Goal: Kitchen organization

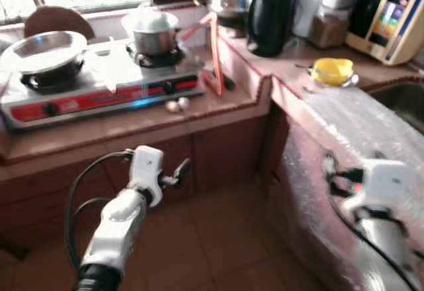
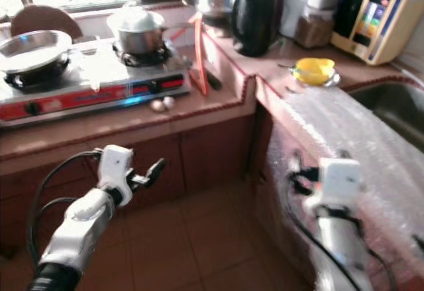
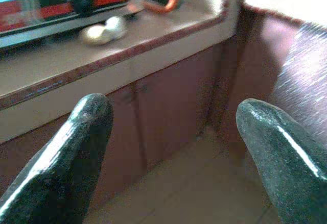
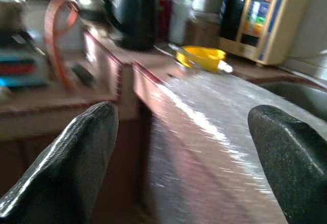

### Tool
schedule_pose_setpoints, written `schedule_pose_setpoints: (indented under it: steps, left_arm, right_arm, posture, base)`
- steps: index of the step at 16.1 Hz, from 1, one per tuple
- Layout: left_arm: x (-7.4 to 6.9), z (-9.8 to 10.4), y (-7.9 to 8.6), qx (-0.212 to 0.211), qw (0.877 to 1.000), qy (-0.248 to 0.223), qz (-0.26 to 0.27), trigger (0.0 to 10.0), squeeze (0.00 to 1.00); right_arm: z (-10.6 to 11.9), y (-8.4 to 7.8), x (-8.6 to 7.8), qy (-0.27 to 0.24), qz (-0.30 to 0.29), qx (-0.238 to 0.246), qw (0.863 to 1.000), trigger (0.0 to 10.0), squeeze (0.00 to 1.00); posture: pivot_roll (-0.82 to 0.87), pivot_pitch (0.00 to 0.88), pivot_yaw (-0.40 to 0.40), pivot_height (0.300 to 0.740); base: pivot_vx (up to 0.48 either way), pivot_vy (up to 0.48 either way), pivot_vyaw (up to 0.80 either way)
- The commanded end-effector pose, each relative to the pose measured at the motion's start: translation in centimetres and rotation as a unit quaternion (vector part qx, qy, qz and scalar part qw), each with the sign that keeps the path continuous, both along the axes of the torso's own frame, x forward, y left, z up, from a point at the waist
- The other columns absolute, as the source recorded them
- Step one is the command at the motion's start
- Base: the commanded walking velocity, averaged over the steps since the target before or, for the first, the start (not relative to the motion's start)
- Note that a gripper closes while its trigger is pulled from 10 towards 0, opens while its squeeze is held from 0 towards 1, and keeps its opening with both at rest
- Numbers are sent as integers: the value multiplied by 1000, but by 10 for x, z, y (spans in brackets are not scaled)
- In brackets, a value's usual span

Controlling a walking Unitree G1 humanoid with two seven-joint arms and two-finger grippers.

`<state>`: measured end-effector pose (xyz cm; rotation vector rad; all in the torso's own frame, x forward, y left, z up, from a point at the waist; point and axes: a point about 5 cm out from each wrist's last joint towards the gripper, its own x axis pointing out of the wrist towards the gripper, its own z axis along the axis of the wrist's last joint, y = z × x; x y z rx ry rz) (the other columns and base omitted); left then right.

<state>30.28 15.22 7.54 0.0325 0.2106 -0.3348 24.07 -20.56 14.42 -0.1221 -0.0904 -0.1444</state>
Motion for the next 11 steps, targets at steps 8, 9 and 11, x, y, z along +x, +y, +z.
schedule_pose_setpoints:
  steps: [8,9,11]
  left_arm:
    - [8,3,-5,2,1000,-6,-7,10000,0]
    - [8,2,-8,3,1000,-5,-11,10000,0]
    - [8,1,-17,0,1000,-7,-23,10000,0]
  right_arm:
    - [1,6,8,-5,-1,1,1000,10000,0]
    - [1,6,8,-6,-3,1,1000,10000,0]
    - [1,5,7,-5,-5,0,1000,10000,0]
  posture:
    - [-54,0,37,740]
    - [-57,0,36,740]
    - [-66,1,26,740]
  base:
    - [0,480,0]
    - [0,480,0]
    - [0,384,0]
